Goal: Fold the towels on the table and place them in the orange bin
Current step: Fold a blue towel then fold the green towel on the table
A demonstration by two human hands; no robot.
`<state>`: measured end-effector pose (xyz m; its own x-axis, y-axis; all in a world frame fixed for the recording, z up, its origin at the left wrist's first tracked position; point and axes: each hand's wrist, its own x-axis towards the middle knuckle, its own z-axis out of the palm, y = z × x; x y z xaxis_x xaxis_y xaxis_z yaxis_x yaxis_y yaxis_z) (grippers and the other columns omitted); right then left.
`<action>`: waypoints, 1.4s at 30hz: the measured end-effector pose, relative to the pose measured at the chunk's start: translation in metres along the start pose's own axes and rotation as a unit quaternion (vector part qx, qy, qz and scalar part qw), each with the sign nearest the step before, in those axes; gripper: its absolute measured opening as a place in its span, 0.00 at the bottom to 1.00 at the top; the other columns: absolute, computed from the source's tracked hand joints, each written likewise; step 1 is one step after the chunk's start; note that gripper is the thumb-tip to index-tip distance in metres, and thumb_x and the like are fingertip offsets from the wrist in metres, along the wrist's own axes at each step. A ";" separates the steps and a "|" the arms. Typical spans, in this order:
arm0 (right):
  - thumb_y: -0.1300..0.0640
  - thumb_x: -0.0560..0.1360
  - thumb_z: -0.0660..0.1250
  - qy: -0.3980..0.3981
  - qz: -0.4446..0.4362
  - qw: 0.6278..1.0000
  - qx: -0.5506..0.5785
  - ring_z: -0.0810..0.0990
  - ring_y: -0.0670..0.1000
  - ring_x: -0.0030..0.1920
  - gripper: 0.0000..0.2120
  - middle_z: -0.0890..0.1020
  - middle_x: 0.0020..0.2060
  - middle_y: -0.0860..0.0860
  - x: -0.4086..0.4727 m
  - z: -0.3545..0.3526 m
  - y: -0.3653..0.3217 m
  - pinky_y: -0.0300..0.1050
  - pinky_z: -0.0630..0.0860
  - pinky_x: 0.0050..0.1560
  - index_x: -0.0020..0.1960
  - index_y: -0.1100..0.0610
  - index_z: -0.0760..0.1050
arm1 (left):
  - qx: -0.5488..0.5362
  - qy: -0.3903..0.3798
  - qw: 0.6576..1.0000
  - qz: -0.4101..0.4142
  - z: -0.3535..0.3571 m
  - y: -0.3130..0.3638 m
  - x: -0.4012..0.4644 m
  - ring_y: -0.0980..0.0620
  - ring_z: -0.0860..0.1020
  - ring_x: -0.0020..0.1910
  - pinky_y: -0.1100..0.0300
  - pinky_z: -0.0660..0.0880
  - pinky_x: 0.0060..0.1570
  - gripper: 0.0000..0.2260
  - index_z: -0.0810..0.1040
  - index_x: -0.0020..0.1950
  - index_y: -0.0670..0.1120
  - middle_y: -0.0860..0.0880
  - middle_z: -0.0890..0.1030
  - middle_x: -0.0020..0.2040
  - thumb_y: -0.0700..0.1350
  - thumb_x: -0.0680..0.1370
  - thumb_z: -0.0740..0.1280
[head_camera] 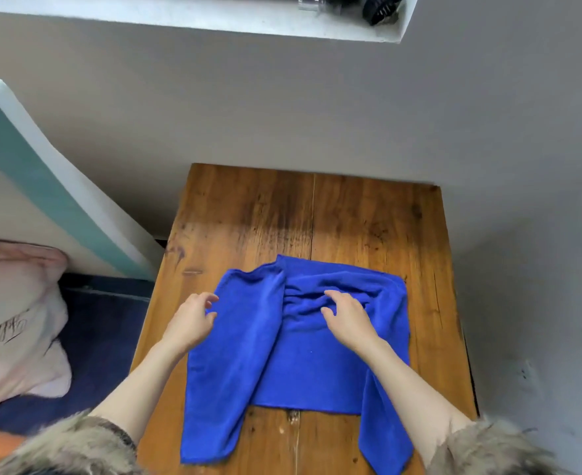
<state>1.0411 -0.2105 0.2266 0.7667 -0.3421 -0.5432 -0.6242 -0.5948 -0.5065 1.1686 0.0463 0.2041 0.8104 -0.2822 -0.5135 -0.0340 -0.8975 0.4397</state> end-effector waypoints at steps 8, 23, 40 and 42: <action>0.52 0.81 0.54 -0.070 0.033 0.994 -0.075 0.45 0.54 0.76 0.27 0.46 0.77 0.53 -0.004 0.090 -0.018 0.54 0.54 0.74 0.77 0.52 0.49 | -0.004 -0.016 0.995 -0.099 0.032 -0.044 0.004 0.43 0.73 0.59 0.52 0.71 0.57 0.19 0.66 0.67 0.43 0.42 0.70 0.63 0.46 0.78 0.64; 0.49 0.76 0.64 -0.063 0.100 0.974 -0.192 0.34 0.54 0.75 0.41 0.32 0.74 0.50 -0.011 0.128 -0.031 0.62 0.52 0.72 0.77 0.48 0.39 | -0.058 0.141 0.983 -0.099 -0.020 -0.100 0.023 0.41 0.73 0.48 0.51 0.69 0.43 0.06 0.70 0.50 0.43 0.42 0.76 0.46 0.40 0.74 0.62; 0.44 0.79 0.55 -0.072 0.043 0.976 -0.201 0.35 0.56 0.75 0.32 0.33 0.75 0.52 0.032 0.152 -0.108 0.62 0.51 0.72 0.77 0.48 0.42 | -0.388 -0.129 0.867 -0.285 -0.078 -0.083 0.113 0.51 0.66 0.30 0.61 0.64 0.30 0.13 0.73 0.41 0.46 0.48 0.74 0.35 0.50 0.81 0.57; 0.44 0.79 0.55 -0.075 0.044 0.976 -0.200 0.34 0.56 0.75 0.33 0.31 0.74 0.52 0.031 0.153 -0.107 0.63 0.50 0.72 0.77 0.48 0.41 | -0.370 -0.210 0.859 -0.285 -0.086 -0.086 0.115 0.52 0.64 0.29 0.61 0.64 0.31 0.10 0.74 0.41 0.46 0.48 0.70 0.32 0.48 0.80 0.61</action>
<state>1.1088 -0.0468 0.1613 0.6633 -0.3116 -0.6804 -0.5554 -0.8143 -0.1686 1.3151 0.1204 0.1709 0.2849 -0.1054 -0.9527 0.8057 -0.5122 0.2976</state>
